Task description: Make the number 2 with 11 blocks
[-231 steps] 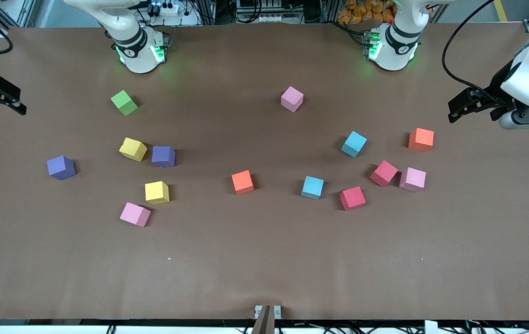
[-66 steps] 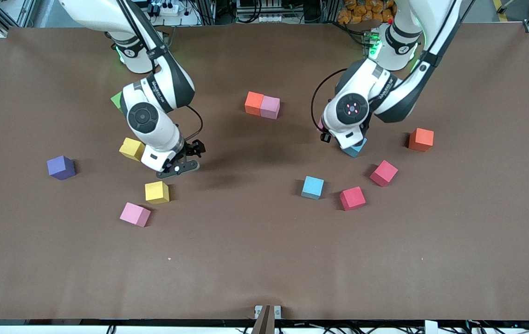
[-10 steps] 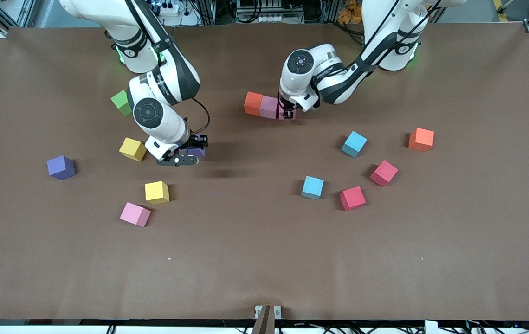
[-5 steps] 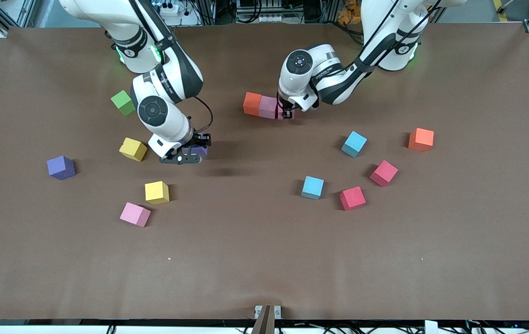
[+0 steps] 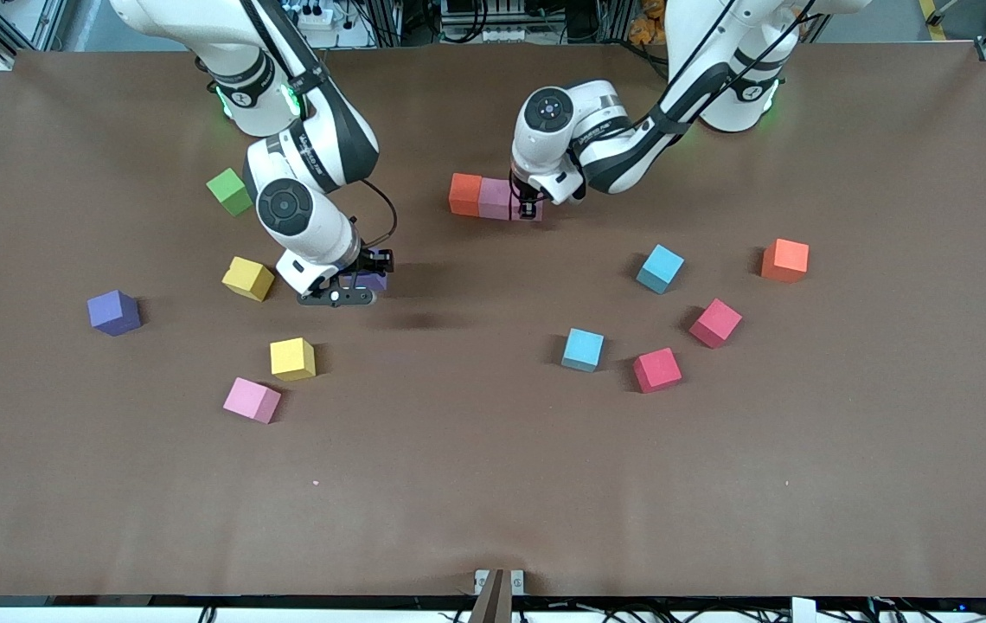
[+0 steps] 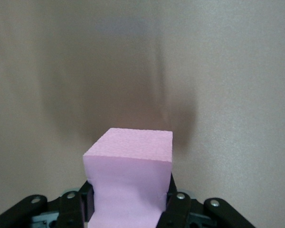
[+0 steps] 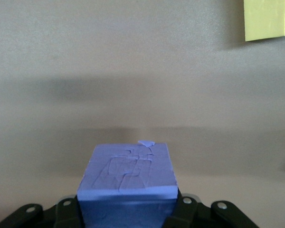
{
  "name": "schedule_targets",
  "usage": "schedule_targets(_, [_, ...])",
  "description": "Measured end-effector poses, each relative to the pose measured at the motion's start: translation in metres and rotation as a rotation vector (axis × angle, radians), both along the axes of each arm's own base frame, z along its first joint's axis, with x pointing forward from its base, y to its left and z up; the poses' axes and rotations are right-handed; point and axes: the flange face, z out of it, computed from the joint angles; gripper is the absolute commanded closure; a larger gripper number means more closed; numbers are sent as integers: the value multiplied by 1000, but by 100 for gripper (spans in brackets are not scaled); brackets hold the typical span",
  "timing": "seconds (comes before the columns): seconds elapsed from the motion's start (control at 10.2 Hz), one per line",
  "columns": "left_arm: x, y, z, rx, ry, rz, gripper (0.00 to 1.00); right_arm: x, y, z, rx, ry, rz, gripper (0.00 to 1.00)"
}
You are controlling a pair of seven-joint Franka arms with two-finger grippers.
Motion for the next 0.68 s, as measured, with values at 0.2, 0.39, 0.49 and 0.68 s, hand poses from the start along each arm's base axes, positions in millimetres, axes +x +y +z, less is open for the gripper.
schedule_targets(0.2, [1, -3, -2, -4, -7, -17, 0, 0, 0, 0, 0, 0, 0, 68])
schedule_targets(0.39, [5, -6, -2, -11, -4, -13, 0, 0, 0, 0, 0, 0, 0, 68])
schedule_targets(0.49, [5, -6, -2, -7, -3, -12, 0, 0, 0, 0, 0, 0, 0, 68])
schedule_targets(0.68, [9, -5, 2, 11, -6, -9, 0, 1, 0, 1, 1, -2, 0, 68])
